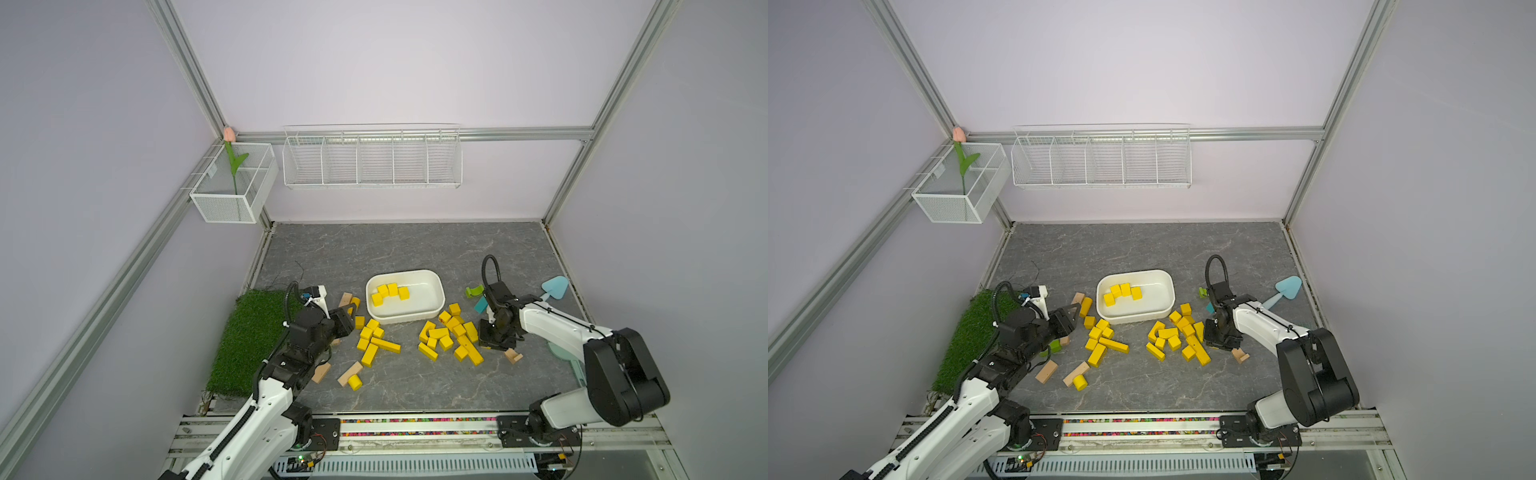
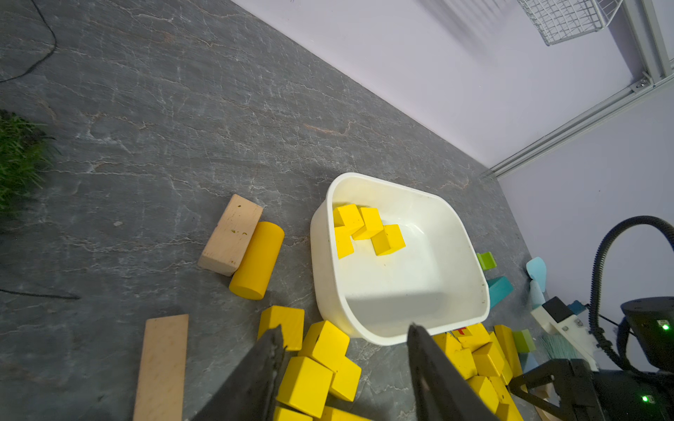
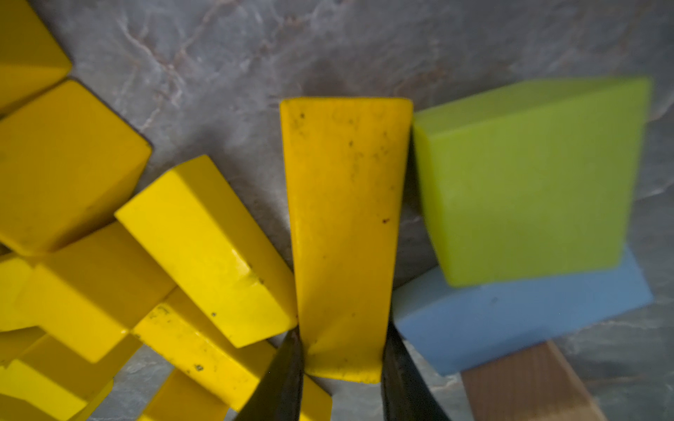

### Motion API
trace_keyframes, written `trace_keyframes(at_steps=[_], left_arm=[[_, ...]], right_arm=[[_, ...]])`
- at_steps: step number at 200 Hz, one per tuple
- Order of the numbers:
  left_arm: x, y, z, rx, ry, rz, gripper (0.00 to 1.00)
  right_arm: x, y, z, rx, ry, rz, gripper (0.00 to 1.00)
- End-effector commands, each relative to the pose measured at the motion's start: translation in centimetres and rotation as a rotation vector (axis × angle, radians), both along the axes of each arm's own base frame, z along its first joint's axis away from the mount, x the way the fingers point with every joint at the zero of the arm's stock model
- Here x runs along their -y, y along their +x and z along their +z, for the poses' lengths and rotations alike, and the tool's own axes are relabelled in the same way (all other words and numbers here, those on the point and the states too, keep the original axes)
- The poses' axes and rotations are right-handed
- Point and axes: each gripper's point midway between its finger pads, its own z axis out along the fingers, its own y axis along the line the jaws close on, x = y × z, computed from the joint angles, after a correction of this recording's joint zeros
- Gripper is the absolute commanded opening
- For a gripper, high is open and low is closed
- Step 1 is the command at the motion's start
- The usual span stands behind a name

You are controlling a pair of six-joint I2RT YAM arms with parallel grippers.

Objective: Pick out the yellow building blocks
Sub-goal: Pick up the building block from the center of the board.

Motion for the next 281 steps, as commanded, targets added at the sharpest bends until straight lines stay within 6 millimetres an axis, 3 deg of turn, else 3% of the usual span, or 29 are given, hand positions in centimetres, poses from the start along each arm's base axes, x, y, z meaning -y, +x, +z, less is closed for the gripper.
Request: trace_keyframes(at_steps=[1,57,62,94,138,200,281], left_arm=[[-0.2,0.2,0.5,0.011,-0.015,0.014,0.57],[-0.3,0.1,0.6,0.019,-0.017,0.018,0.57],[-0.3,0.1,0.6,0.019,-0.017,0.017,0.57],[-0.4,0.0,0.6,0.019,-0.019,0.019,0.57],[-0.5,0.0,0.6,0.020,-0.021,0.020,0.57],[-0.4,0.0,0.7,0.026,-0.026,0.016,0.57],[-0.5,0.0,0.7,0.028,-0.033,0.012,0.57]], right_arm=[[0.2,0.5,1.5,0.064,-0.022,0.020,0.29],[-0.5,1.5,4.8,0.158,-0.111,0.096,0.29],[-1.1,2.3,6.0,0.191,-0.103,0.100,0.29],[-3.1,3.8,8.9,0.266,-0.112,0.161,0.29],[-7.2,5.9,12.2,0.338,-0.048,0.259,0.30],[-13.3,7.6,13.0,0.334,0.059,0.388,0.32],[-18.0,9.7,10.3,0.266,0.119,0.421,0.35]])
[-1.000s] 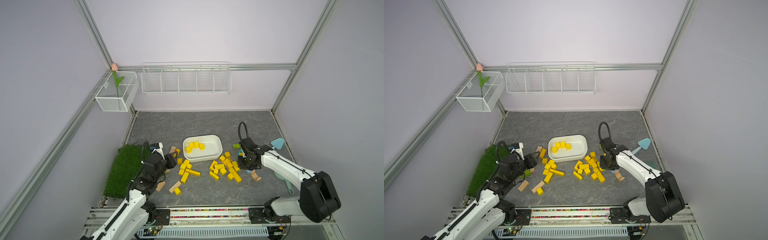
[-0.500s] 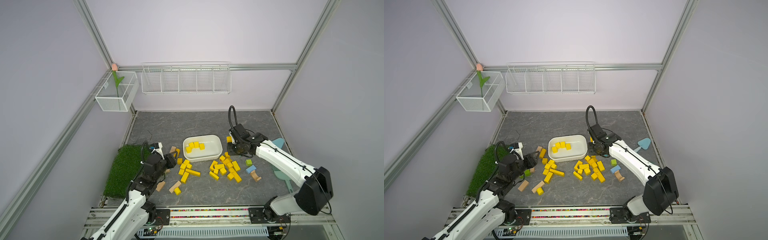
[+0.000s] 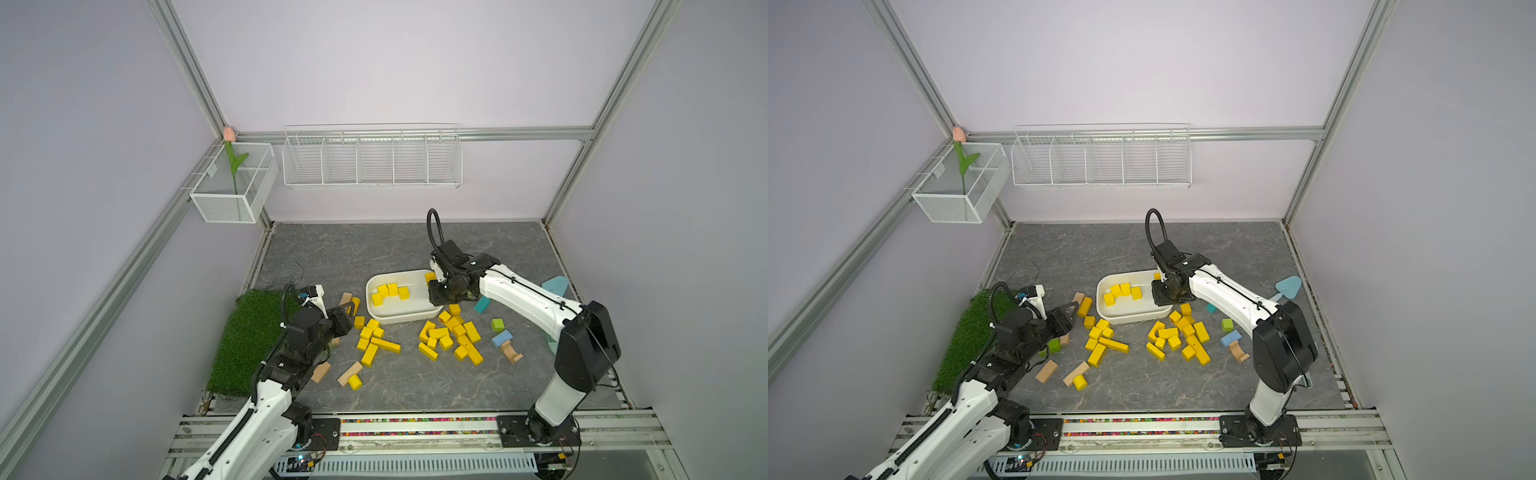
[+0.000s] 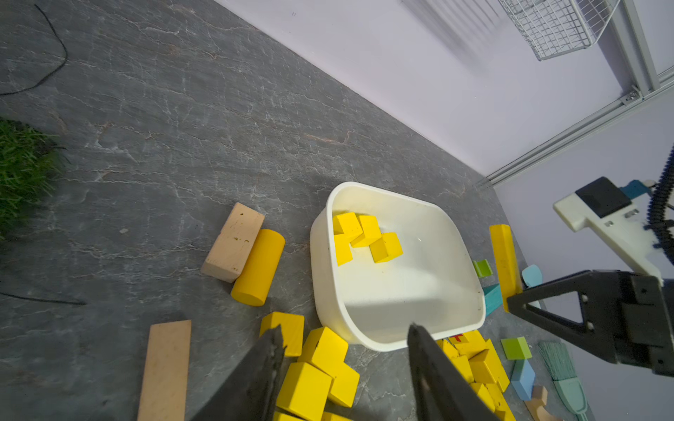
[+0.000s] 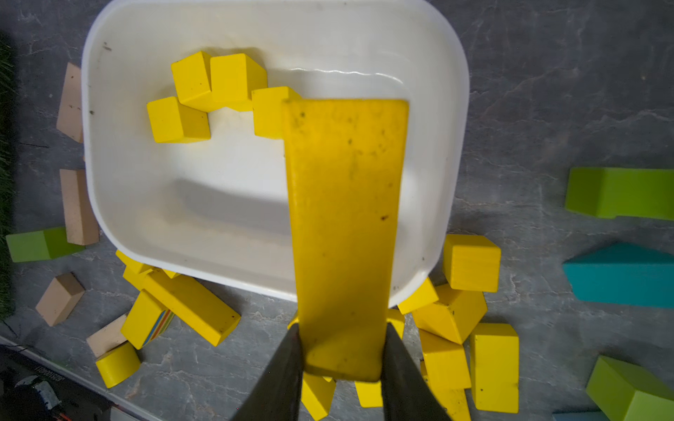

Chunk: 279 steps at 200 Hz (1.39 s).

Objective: Pick out the yellow building blocks
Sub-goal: Pick up the building block from the center of the board, then place the building block in the storage box.

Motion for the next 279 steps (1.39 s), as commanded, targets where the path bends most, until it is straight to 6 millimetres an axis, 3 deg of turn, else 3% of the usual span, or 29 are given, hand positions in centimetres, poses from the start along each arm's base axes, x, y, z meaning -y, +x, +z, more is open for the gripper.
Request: trace_keyframes(at_steps=[1,114,209,279], left_arm=[[-0.1,-0.1,0.1,0.011,-0.020,0.000,0.57],[-0.1,-0.1,0.0,0.013,-0.030,-0.005,0.57],[-0.2,0.0,-0.1,0.010,-0.033,-0.002,0.57],[-0.3,0.0,-0.1,0.011,-0.035,-0.002,0.57]], right_arm=[[-1.8,0.6,-0.1,-0.002,0.026,0.028,0.35],[-4.1,3.3,-5.5,-0.063,-0.017,0.009,0.37],[-4.0,3.9,-6.4,-0.062,-0.044,-0.011,0.37],[-5.1,4.4,-7.1,-0.076,-0.023,-0.001,0.37]])
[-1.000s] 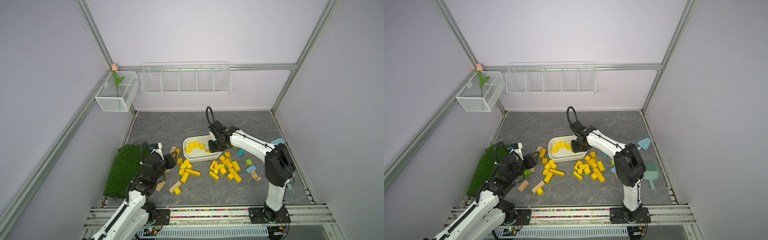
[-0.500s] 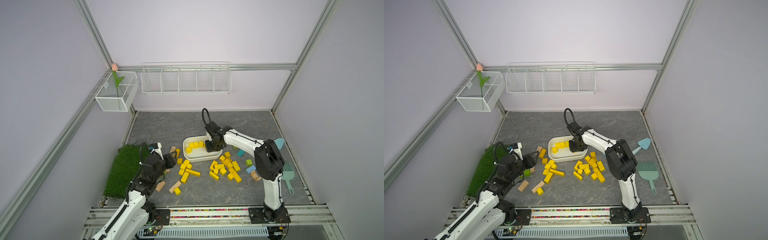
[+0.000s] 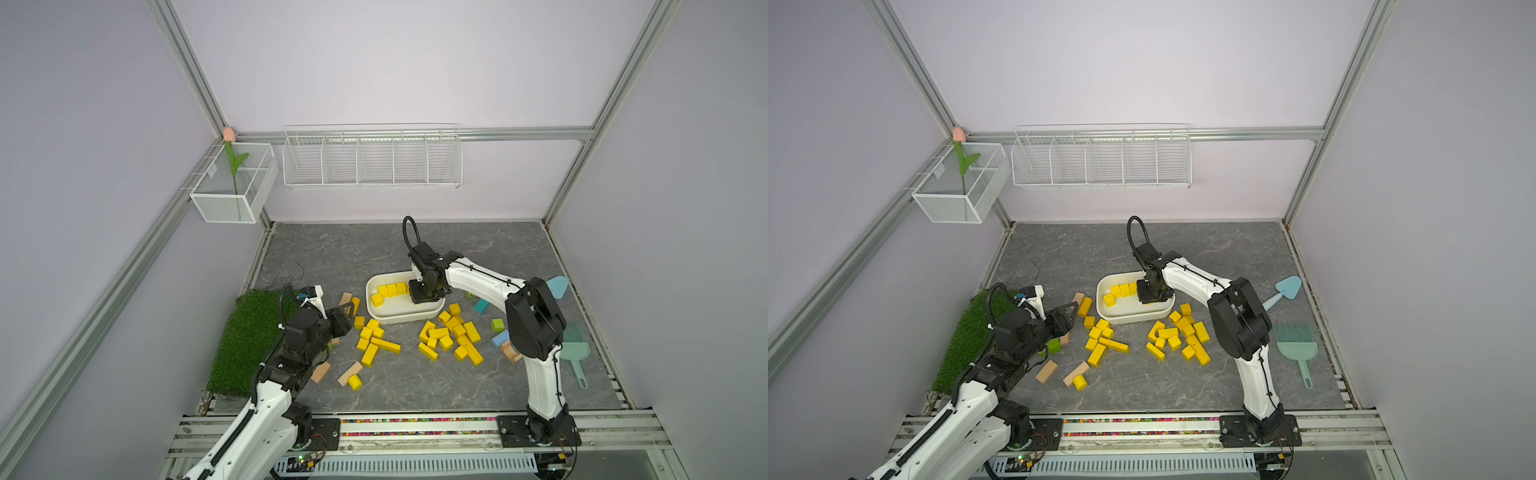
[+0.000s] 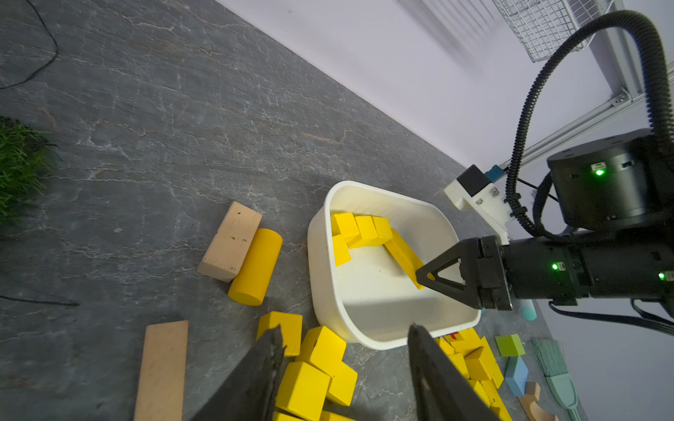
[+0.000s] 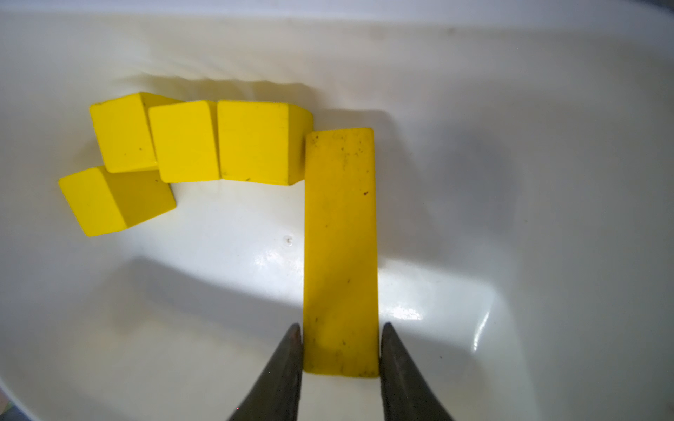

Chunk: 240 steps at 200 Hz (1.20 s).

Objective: Pick out the yellow building blocks
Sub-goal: Place the building block in the storage box.

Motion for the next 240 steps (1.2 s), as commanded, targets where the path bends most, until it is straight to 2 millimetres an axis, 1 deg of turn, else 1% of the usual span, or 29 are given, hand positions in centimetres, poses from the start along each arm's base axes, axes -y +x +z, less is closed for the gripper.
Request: trace_keyframes(at_steps=[1,52,82,106,122,151,179,201,225,240], left_arm=[[-0.1,0.0,0.0,0.010,-0.018,0.007,0.57],[-0.1,0.0,0.0,0.007,-0.019,0.007,0.57],[-0.1,0.0,-0.1,0.005,-0.018,0.007,0.57],[-0.1,0.0,-0.1,0.006,-0.019,0.007,0.57],[-0.1,0.0,-0.1,0.006,-0.019,0.007,0.57],[-0.2,0.0,-0.1,0.002,-0.020,0.009,0.57],[-0.2,0.0,-0.2,-0.001,-0.019,0.011,0.57],[-0.2,0.0,-0.2,-0.003,-0.019,0.012,0.57],[-0.2,0.1,-0.3,-0.006,-0.018,0.014,0.57],[-0.2,0.1,-0.2,-0.007,-0.020,0.015,0.57]], right_arm=[[-0.8,0.5,-0.4,0.002,0.009,-0.003,0.37],[-1.1,0.7,-0.9,-0.006,0.013,-0.003,0.37],[-1.3,0.9,-0.7,-0.004,0.021,0.001,0.37],[-1.5,0.9,-0.3,0.002,0.031,0.008,0.45],[-1.6,0.9,0.1,0.009,0.038,0.013,0.47],[-1.8,1.0,1.7,0.032,0.061,0.018,0.48],[-1.4,0.9,4.1,0.079,0.080,0.019,0.48],[-0.4,0.5,6.1,0.120,0.075,0.017,0.48],[0.9,-0.3,7.5,0.150,0.067,0.011,0.48],[2.1,-0.8,8.3,0.173,0.060,0.000,0.48]])
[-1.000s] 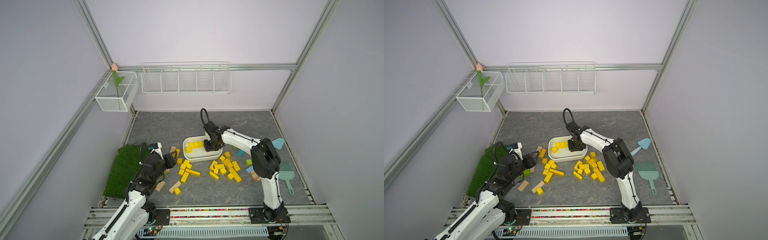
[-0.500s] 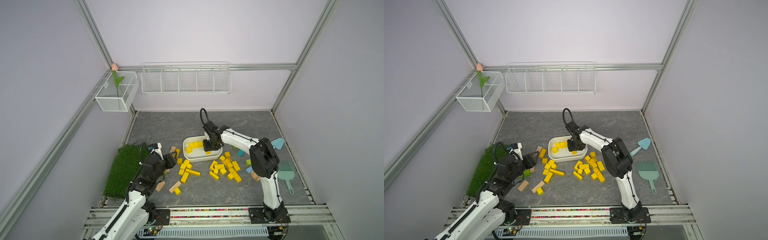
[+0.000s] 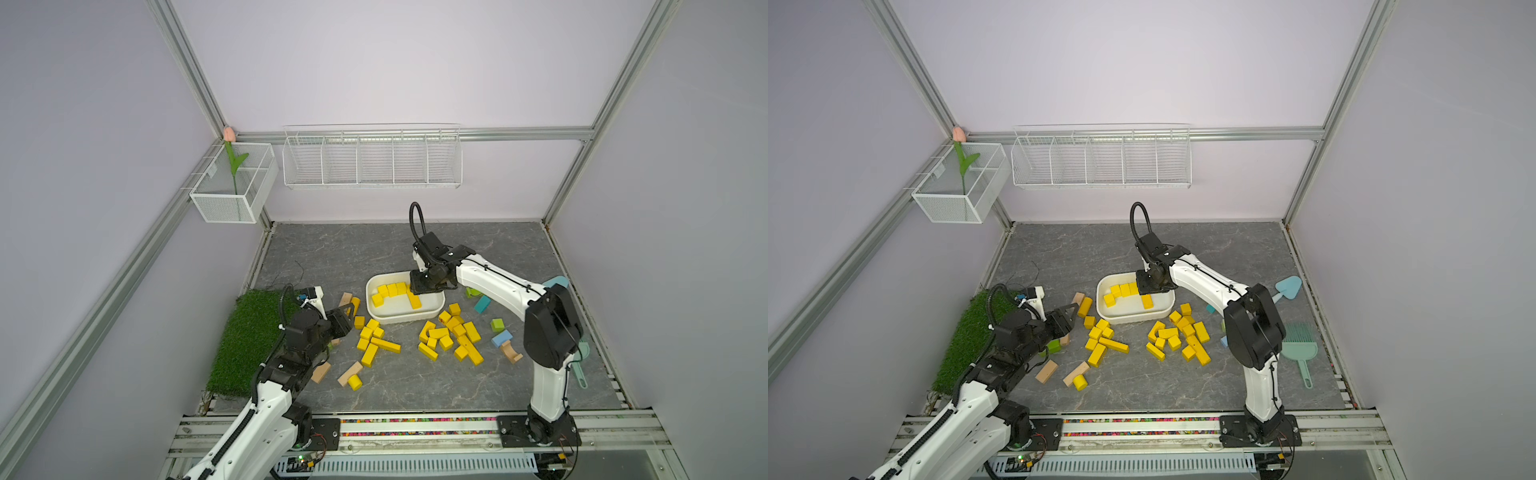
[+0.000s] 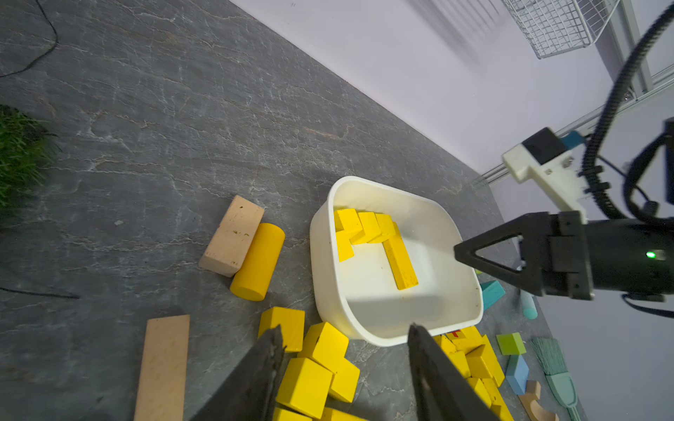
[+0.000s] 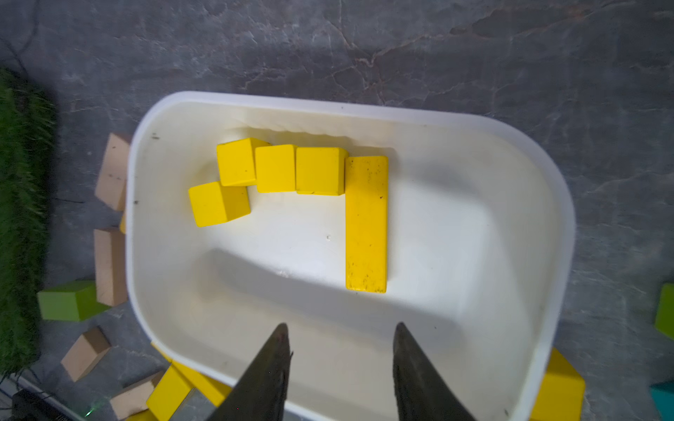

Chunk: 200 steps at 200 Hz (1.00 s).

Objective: Pick out the yellow building blocks
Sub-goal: Place the building block in the storage box.

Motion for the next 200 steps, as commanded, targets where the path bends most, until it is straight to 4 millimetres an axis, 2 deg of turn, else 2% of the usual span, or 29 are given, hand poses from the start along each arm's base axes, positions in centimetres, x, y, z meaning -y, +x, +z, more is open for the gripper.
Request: trace_keyframes(at_steps=[1,34,83,124,200], left_arm=[[-0.2,0.2,0.3,0.007,-0.015,0.014,0.57],[-0.3,0.2,0.3,0.005,-0.015,0.018,0.57],[-0.3,0.3,0.2,0.004,-0.014,0.019,0.57],[-0.3,0.3,0.3,0.003,-0.016,0.021,0.57],[-0.2,0.5,0.0,-0.010,-0.012,0.019,0.57]], right_arm=[[2.0,-1.0,1.3,0.039,-0.029,-0.008,0.48],[5.4,-2.0,1.8,0.068,-0.034,-0.062,0.48],[9.5,-3.1,0.6,0.052,-0.035,-0.132,0.48],[11.1,-4.4,-0.9,0.028,-0.051,-0.150,0.47],[12.3,-7.2,-3.0,-0.006,-0.041,-0.143,0.47]])
